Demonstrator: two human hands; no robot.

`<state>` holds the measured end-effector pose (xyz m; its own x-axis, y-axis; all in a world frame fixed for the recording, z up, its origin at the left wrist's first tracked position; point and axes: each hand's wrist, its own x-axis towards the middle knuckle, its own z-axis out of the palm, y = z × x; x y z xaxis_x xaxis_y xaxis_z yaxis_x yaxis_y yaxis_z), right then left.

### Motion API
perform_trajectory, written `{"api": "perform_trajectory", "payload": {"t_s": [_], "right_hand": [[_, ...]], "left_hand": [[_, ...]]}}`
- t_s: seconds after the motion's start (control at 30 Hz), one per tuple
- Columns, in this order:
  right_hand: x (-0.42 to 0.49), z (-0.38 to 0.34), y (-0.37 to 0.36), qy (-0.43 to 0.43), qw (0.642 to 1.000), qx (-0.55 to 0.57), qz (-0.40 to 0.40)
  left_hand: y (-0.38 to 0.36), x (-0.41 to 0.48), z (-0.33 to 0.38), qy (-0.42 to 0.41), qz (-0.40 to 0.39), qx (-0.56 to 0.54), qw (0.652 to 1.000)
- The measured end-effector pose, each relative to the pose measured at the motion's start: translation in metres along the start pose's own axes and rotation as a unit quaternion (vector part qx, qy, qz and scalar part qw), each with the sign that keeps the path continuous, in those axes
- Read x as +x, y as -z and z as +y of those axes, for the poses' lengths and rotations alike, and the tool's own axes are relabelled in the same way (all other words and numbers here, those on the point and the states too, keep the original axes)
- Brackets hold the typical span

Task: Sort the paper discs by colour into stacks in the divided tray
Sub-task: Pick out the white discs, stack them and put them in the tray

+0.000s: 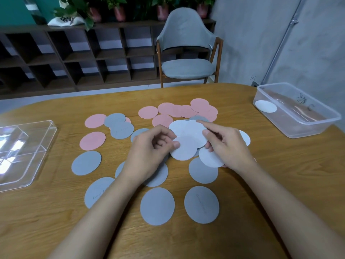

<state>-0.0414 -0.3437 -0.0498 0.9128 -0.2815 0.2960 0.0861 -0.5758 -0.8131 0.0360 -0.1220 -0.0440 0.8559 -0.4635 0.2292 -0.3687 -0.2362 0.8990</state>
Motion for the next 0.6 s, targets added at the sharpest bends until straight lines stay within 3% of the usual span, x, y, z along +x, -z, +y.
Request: {"api": "perform_trajectory", "payload": {"t_s": [0.4,0.6], "right_hand": [[-0.004,-0.009,-0.004,0.028,0.997,0.013,-0.076],[0.000,-0.006,-0.001,0.045,0.999,-0.025,-0.015]], "left_hand": [[-0.016,0.001,0.000,0.011,0.096,0.007,0.995],[-0.018,0.002,-0.007,-0.054,0.079,0.101,0.990]]}}
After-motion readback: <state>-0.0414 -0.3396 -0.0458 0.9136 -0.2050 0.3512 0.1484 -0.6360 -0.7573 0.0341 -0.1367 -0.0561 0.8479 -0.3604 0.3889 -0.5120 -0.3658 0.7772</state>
